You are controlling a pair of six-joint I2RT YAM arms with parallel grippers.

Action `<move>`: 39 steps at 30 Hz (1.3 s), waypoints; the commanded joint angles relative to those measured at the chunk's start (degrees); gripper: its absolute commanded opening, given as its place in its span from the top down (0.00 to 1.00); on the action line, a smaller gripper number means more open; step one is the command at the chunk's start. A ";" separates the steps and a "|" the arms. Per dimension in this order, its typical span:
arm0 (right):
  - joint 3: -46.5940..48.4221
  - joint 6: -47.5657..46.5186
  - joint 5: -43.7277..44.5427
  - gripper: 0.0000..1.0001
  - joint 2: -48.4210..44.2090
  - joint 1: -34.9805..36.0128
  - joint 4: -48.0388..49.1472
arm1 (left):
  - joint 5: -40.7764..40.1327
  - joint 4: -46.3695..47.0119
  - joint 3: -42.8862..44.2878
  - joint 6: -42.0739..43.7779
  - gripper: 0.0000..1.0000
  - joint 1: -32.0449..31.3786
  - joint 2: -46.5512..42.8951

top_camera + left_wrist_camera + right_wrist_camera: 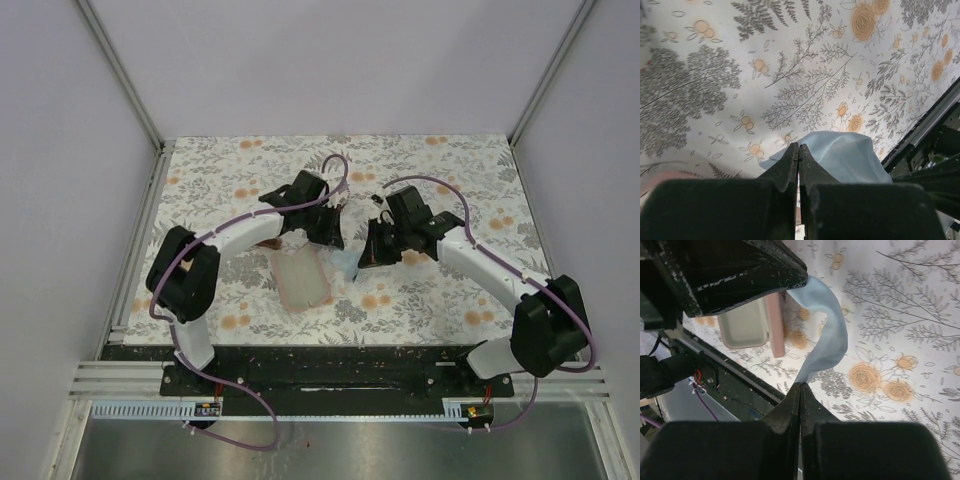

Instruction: Organize the sunglasses

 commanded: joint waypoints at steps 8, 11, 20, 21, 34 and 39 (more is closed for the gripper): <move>7.18 4.98 2.11 1.00 -1.16 9.98 2.05 | -9.91 -7.75 -5.94 -2.82 1.00 4.98 -14.23; 8.15 6.04 2.46 1.00 1.03 13.15 3.64 | -11.42 -8.55 -7.87 -2.73 1.00 6.82 -16.60; 11.49 8.23 5.89 1.00 8.68 19.30 6.54 | -14.84 -9.35 -10.78 -0.71 1.00 10.08 -17.84; 11.23 8.76 6.42 1.00 9.30 19.48 6.98 | -15.28 -9.17 -10.69 -0.62 1.00 10.08 -17.49; 5.42 13.15 9.14 1.00 13.26 21.50 13.66 | -14.41 -5.92 -10.43 0.78 1.00 9.82 -12.13; 5.07 13.33 9.85 1.00 14.57 22.12 14.28 | -13.44 -3.90 -10.43 1.31 1.00 9.12 -10.54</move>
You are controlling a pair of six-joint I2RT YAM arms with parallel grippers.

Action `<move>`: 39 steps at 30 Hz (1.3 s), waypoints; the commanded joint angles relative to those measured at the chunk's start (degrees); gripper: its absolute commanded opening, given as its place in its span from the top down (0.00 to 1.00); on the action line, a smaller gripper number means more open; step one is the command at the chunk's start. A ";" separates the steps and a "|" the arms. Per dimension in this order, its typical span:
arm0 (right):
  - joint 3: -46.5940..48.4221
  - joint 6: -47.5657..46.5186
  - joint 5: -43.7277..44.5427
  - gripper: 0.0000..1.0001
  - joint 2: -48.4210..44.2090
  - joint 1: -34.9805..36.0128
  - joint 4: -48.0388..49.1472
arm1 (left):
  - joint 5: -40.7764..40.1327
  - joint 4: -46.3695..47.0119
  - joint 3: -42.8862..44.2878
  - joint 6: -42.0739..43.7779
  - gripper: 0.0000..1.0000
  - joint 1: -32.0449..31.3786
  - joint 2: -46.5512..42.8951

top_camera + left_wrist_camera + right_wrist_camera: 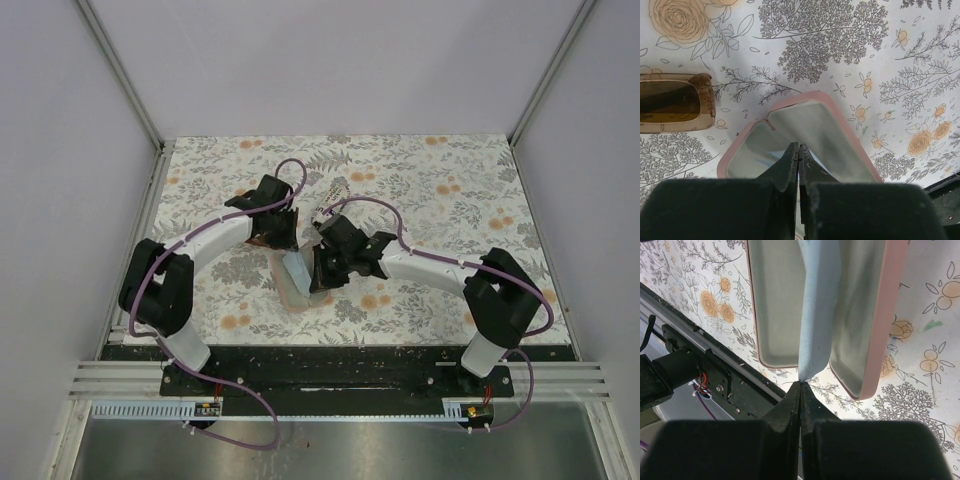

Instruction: Organize the sunglasses

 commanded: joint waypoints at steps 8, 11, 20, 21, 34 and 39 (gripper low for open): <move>-0.70 0.98 4.70 1.00 0.96 1.12 1.62 | 0.92 6.17 2.04 2.28 1.00 -1.97 4.99; -1.23 0.81 5.67 1.00 0.79 1.03 1.18 | 0.66 6.17 3.09 2.45 1.00 -2.59 6.31; -2.37 -0.42 8.75 1.00 -0.44 0.85 -1.11 | 0.22 6.17 5.99 2.37 1.00 -3.82 8.43; -2.55 -0.42 8.92 1.00 -0.53 0.94 -1.11 | 0.22 6.17 6.17 2.37 1.00 -3.99 8.34; -2.81 -0.68 10.68 1.00 -0.09 0.76 -2.60 | 0.74 6.70 7.84 2.19 1.00 -4.70 10.45; -3.07 -0.86 11.30 1.00 -0.62 0.68 -2.86 | 1.71 7.75 8.45 2.10 1.00 -5.14 10.27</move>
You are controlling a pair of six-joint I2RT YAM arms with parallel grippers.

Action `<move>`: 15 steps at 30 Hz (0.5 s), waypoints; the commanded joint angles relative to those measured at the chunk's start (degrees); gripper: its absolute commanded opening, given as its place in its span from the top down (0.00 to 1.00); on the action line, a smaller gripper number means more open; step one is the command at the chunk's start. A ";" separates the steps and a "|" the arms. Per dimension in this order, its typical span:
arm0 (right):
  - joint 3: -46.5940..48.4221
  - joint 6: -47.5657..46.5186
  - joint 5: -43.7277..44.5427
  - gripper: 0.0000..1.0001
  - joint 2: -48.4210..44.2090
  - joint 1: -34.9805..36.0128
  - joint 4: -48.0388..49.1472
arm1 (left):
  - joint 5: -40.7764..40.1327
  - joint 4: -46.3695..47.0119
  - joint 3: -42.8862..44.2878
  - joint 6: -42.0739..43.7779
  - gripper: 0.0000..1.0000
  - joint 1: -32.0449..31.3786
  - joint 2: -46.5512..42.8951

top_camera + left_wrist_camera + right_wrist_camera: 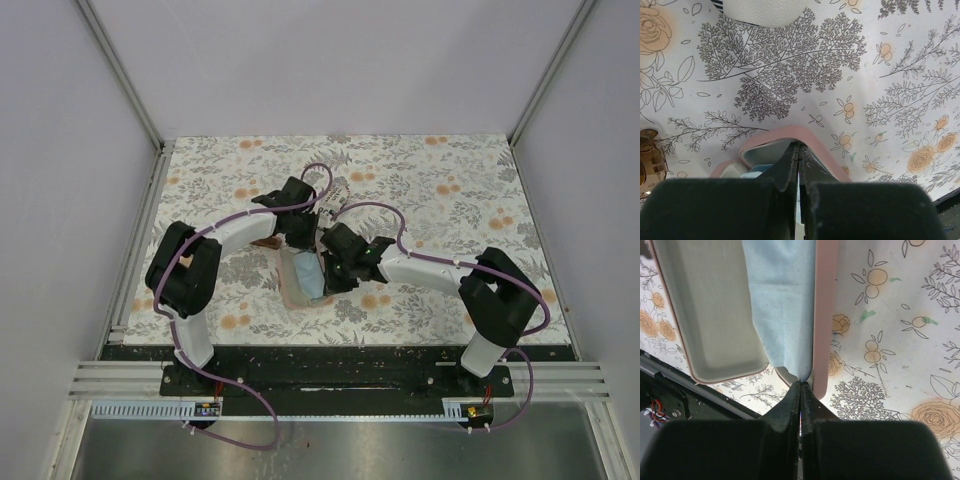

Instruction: Organize the sunglasses

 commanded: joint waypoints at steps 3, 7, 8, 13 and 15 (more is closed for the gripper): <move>-0.85 -0.93 2.29 1.00 -1.08 0.11 -0.77 | 1.45 3.84 4.22 0.24 1.00 -0.85 1.20; -2.08 -0.75 2.82 1.00 -0.20 -0.07 -0.51 | 1.71 3.92 5.01 0.42 1.00 -1.56 3.58; -2.77 -0.58 2.99 1.00 -0.37 0.02 0.19 | 1.71 4.10 5.10 0.59 1.00 -1.73 4.37; -4.27 -0.22 3.79 0.90 0.24 -0.16 1.87 | 1.71 4.63 5.62 0.60 1.00 -2.17 7.18; -4.45 -0.22 3.70 0.76 0.15 -0.07 1.96 | 1.54 4.37 6.15 0.42 0.93 -2.18 7.62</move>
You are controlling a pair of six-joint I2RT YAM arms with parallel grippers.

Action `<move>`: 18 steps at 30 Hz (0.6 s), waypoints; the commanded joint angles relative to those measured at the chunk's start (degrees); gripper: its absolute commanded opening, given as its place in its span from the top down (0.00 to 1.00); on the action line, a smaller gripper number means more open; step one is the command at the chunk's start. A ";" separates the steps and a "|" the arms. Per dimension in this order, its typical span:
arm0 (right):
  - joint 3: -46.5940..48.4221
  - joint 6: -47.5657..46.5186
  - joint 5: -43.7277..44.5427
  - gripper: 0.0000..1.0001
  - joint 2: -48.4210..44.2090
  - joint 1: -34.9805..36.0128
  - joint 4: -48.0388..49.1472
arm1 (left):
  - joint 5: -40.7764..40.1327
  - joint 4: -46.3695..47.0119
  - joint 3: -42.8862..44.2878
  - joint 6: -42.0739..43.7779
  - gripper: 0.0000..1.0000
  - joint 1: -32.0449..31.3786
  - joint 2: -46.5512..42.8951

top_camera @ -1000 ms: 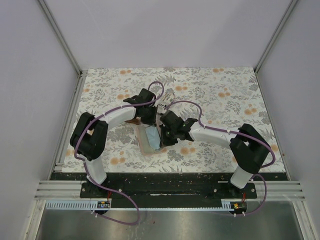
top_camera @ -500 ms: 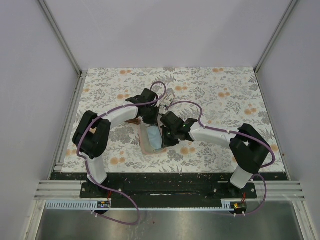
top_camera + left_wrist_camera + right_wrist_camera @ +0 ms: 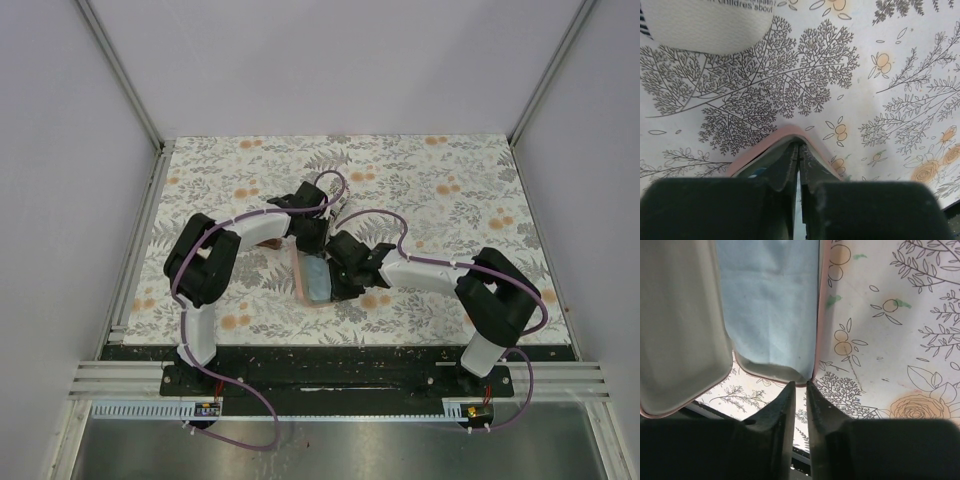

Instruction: Organize the sunglasses

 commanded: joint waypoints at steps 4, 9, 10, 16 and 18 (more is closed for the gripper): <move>-0.78 -0.31 1.62 0.67 -1.36 -0.13 1.37 | 0.07 2.51 3.38 0.31 0.68 -0.58 -0.81; -1.04 -0.31 1.19 0.64 -4.08 -0.84 1.37 | 0.95 1.90 5.13 -0.13 0.57 -0.67 -3.71; -1.05 -0.31 1.10 0.64 -4.44 -1.01 1.37 | 1.21 1.55 5.66 -0.22 0.55 -0.58 -4.42; -1.31 -0.49 -0.04 0.64 -5.41 -1.89 1.46 | 1.48 0.40 8.12 -0.48 0.43 -0.58 -8.46; -1.22 -0.66 -0.66 0.64 -5.49 -2.16 1.46 | 0.87 -1.53 10.14 -0.74 0.41 -0.50 -8.20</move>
